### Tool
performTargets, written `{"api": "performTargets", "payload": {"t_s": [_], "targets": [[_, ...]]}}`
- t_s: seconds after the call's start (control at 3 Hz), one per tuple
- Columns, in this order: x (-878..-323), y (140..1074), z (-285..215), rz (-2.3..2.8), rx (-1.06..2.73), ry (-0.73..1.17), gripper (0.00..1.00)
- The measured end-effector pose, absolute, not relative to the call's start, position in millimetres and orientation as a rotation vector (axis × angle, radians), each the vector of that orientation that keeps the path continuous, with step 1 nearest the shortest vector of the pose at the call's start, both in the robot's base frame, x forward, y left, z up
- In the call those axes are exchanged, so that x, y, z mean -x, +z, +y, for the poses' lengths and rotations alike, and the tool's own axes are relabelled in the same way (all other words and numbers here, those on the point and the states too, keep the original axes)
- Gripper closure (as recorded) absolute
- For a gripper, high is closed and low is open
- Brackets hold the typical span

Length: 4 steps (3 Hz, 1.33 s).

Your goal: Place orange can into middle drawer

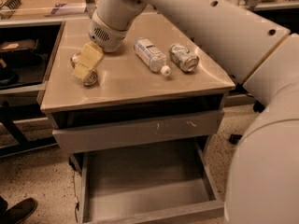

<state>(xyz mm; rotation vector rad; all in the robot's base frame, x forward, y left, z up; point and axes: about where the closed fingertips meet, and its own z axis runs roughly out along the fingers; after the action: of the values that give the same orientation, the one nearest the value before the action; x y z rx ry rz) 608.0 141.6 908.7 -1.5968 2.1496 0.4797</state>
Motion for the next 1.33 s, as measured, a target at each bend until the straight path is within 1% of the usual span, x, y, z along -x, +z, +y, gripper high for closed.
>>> {"api": "performTargets", "payload": {"t_s": [0.33,0.67,1.33], "targets": [[-629,904,141,2.184,1.537,0.527,0.0],[-632,905,141,2.184,1.529,0.531,0.0],[-667,892,169,2.198,1.53,0.553,0.0]]}}
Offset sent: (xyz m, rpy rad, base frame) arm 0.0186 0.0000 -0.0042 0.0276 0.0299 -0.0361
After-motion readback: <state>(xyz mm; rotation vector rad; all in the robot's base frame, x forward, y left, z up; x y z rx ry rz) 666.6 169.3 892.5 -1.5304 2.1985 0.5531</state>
